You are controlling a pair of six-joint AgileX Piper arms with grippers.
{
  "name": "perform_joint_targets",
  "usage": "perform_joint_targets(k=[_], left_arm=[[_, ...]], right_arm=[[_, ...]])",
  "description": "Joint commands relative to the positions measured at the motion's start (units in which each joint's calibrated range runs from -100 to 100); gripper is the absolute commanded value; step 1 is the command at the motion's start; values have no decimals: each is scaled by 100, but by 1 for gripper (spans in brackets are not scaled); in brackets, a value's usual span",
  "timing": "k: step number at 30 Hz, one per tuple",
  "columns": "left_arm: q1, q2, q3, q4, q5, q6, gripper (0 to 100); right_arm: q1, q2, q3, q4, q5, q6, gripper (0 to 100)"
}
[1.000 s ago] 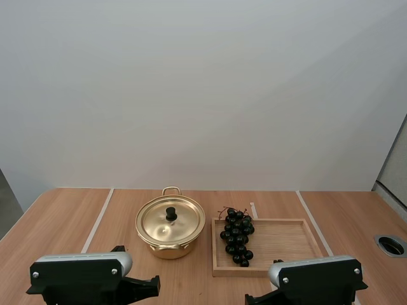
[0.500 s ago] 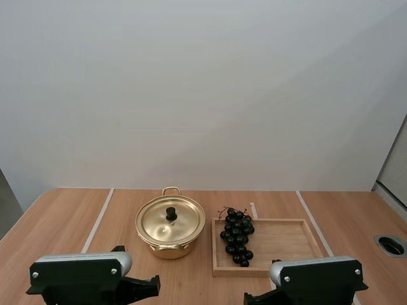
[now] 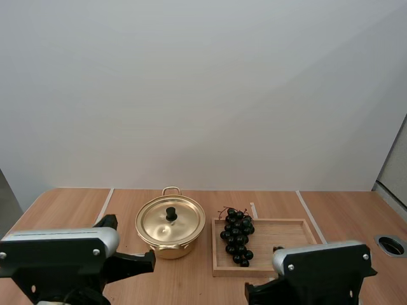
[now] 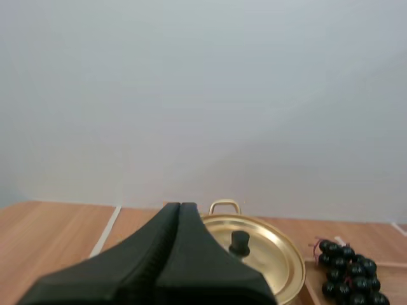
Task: Open the lid, put the grape in the pot, and close it
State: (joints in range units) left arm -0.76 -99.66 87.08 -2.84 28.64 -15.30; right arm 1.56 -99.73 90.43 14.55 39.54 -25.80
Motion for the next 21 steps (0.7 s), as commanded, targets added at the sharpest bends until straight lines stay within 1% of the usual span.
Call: perform_joint_targets(k=[1, 4, 6, 11, 15, 17, 18, 19, 20, 21], left_arm=[[7, -34, -516, 31, -71, 146, 0], [7, -34, -873, 56, -31, 351, 0], [7, -34, -1070, 56, 367, 493, 0], [7, -34, -1397, 9, 1270, 500, 0], [7, -34, -1550, 9, 1863, 500, 1], [7, -34, -1589, 9, 2160, 490, 9], [7, -34, -1589, 9, 2436, 490, 21], [7, -34, -1589, 9, 2586, 490, 27], [7, -34, -1589, 9, 2946, 490, 42], [7, -34, -1589, 9, 3202, 490, 58]], right_arm=[[-25, -27, -517, -100, 51, -61, 0], [-25, -27, -869, -659, -172, -61, 0], [-25, -27, -1091, -929, -14, -61, 0], [-25, -27, -1598, -799, 916, 32, 0], [-25, 284, -1902, -790, 1772, 110, 0], [-25, 515, -1976, -765, 2108, 119, 0], [-25, 604, -1976, -750, 2232, 119, 8], [-25, 634, -1976, -750, 2293, 119, 12], [-25, 707, -1976, -750, 2454, 119, 32], [-25, 721, -1976, -750, 2575, 119, 49]])
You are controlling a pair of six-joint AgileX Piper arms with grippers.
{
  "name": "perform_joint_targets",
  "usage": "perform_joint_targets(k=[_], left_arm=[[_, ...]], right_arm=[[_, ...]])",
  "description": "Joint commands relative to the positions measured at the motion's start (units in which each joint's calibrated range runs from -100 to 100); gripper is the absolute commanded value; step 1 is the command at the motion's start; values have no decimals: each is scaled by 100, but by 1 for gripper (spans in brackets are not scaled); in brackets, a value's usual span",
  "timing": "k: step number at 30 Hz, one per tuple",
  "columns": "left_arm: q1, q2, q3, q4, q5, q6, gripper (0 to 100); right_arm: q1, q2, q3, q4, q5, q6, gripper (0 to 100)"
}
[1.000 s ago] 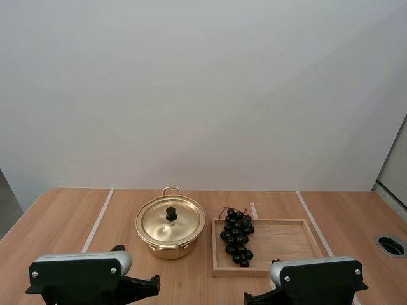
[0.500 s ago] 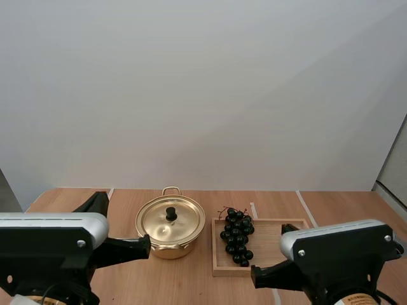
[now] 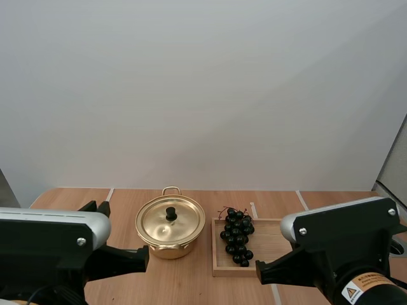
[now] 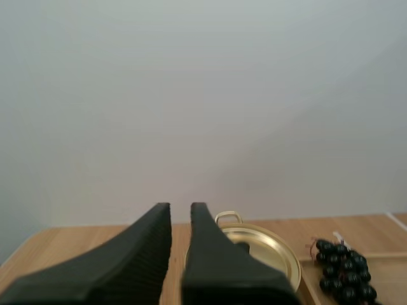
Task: Open the lid, put the grape in the pot, and close it
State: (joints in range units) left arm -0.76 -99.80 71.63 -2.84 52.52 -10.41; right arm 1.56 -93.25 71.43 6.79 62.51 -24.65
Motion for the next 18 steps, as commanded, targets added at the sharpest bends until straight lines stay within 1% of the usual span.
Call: perform_joint_targets(k=[1, 2, 3, 7, 10, 12, 15, 18], left_arm=[[7, -20, -44, 9, 961, 1, 76], [7, -20, -64, 9, 981, 1, 87], [7, -20, -109, 9, 1070, 91, 100], [7, 21, -302, 9, 1131, 334, 100], [7, 441, -463, -119, 1248, 346, 100], [7, 966, -611, -323, 1307, 494, 100], [7, 1798, -832, -722, 1370, 1060, 100], [7, 2703, -1132, -1034, 1666, 1564, 100]], right_arm=[[-25, 73, -76, 55, 295, 4, 69], [-25, 73, -76, 55, 295, 4, 86], [-25, 73, -76, 55, 295, 4, 100], [-25, 73, -76, 88, 295, 4, 100], [-25, 194, -76, 158, 295, 4, 100], [-25, 485, -76, 158, 295, 4, 100], [-25, 986, -92, 158, 337, 4, 100], [-25, 1571, -322, 158, 731, 4, 100]])
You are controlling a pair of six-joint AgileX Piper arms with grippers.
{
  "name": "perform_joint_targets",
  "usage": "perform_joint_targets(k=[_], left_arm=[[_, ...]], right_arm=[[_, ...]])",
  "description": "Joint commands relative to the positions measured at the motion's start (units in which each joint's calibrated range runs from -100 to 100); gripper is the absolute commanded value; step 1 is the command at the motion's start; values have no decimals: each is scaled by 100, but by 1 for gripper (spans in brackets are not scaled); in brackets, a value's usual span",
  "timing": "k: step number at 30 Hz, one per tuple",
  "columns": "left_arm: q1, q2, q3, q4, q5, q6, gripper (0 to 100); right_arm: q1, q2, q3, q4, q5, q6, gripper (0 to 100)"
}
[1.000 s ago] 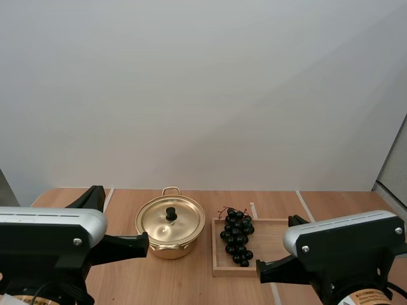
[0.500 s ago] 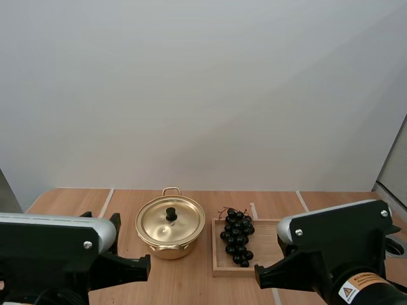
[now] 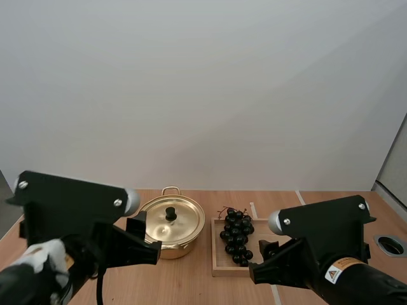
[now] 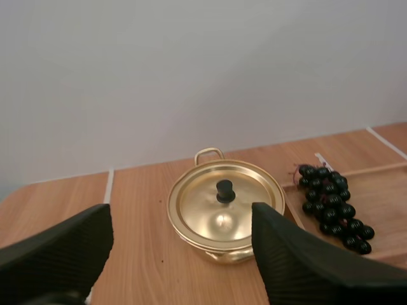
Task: Open the lid, put the grape in the pot, and close it
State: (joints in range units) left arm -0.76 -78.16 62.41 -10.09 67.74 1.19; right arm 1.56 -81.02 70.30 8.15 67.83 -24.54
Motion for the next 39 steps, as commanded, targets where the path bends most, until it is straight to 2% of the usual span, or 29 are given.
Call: perform_joint_targets(k=[1, 9, 14, 16, 24, 39], left_arm=[[7, 843, -306, -414, 194, 571, 100], [7, 2961, -1097, -1236, 175, 2094, 100], [-2, 4231, -1724, -1314, 175, 2436, 100], [-27, 4706, -1956, -1318, 175, 2505, 100], [-282, 6442, -2899, -1244, 308, 2759, 100], [-282, 7765, -3174, -990, -167, 2759, 100]], right_arm=[[-25, 583, -312, 21, 350, -7, 100], [-25, 2320, -1454, 9, 1441, -7, 100], [-25, 2859, -1613, 9, 1561, -7, 100], [-25, 2977, -1613, 9, 1561, -7, 100], [-25, 2964, -1613, 9, 1614, -7, 100], [-25, 2964, -1613, 9, 1666, -7, 100]])
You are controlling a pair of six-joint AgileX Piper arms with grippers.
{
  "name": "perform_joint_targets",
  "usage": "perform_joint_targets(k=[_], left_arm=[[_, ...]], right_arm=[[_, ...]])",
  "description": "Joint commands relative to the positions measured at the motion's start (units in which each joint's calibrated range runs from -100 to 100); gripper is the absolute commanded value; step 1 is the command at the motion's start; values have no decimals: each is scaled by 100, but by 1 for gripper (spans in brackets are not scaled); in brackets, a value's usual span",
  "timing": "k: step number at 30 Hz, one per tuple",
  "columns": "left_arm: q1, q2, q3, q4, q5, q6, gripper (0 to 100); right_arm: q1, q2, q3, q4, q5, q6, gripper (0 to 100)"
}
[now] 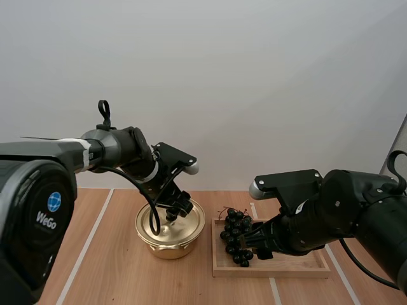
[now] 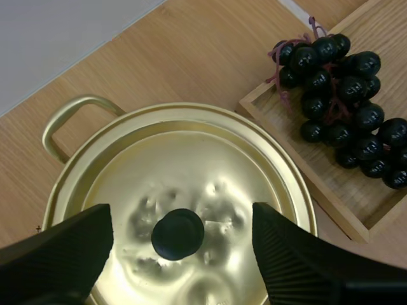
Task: Open the lid, put the grape in the pot, and close it
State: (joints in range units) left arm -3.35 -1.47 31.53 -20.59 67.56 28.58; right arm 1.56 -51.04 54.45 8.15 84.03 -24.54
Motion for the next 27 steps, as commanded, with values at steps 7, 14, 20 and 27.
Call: perform_joint_targets(k=[7, 14, 20, 27], left_arm=[[-23, 272, -91, 235, -298, 21, 100], [-23, 326, -91, 235, 39, 21, 51], [-23, 218, -91, 253, 221, 29, 0], [-23, -776, -398, 253, 204, -120, 0]], right_arm=[[-25, -34, -28, 39, 46, -7, 100], [-25, -34, -28, 273, 46, -38, 100], [-25, -34, -28, 272, -388, -38, 100], [-25, -23, -28, 529, -1296, -342, 100]])
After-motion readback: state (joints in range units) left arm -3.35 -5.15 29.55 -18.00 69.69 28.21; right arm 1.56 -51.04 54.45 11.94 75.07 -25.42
